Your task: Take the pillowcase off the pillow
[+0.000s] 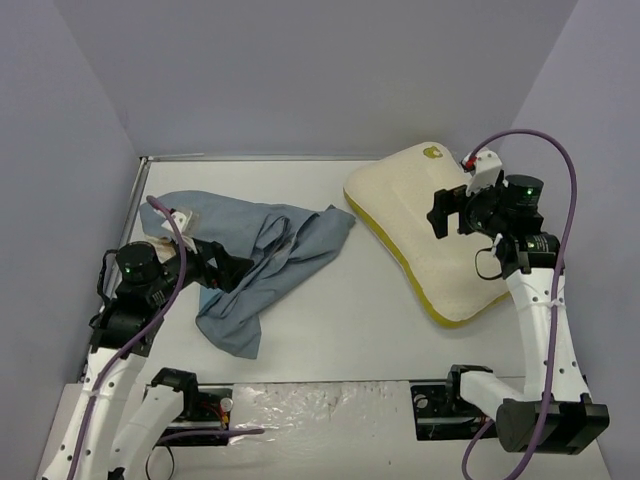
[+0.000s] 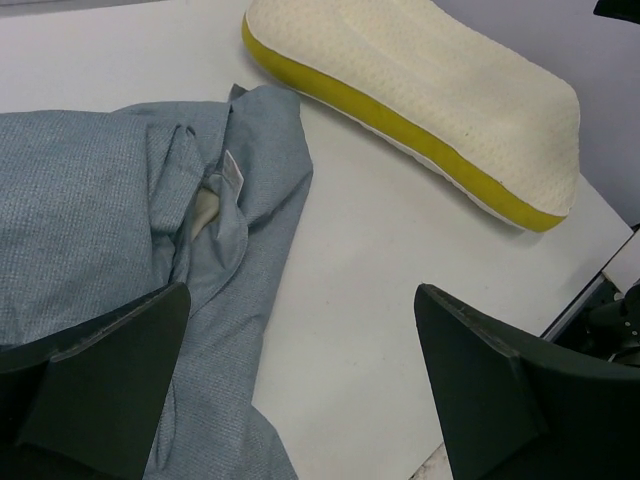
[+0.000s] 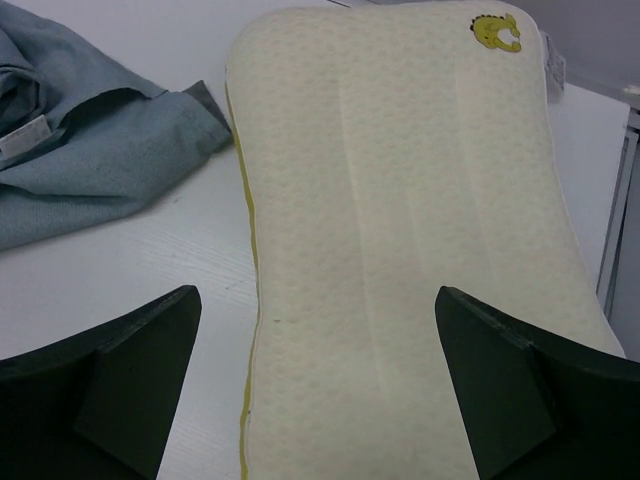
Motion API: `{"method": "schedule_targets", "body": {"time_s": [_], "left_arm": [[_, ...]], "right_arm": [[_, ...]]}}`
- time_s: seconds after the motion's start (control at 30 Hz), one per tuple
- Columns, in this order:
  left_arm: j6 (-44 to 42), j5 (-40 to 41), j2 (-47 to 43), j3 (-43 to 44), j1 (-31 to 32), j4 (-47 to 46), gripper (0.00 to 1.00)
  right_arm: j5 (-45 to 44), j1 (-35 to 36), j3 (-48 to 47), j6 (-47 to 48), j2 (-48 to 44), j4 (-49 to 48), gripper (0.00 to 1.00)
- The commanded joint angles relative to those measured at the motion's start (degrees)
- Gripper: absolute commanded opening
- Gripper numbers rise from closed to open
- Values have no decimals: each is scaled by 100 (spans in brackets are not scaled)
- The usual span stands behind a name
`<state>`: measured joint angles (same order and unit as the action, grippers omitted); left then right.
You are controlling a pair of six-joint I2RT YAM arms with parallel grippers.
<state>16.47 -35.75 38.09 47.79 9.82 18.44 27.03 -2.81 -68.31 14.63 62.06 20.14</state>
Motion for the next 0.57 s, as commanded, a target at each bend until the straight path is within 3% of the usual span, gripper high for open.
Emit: {"method": "schedule_targets", "body": {"time_s": [0.0,0.27,0.53], "left_arm": [[-249,261,-362,-15,81,81,94],[-311,428,-495,-103,134,160,94],[-373,577,-539,-112,178,248,94]], "right_arm": [[-521,-53,151,-276,-378,-107,100],[-1770,-115,661,-452,-1046,-677,100],[-1806,-115,934,-576,-1522,-898,100]]}}
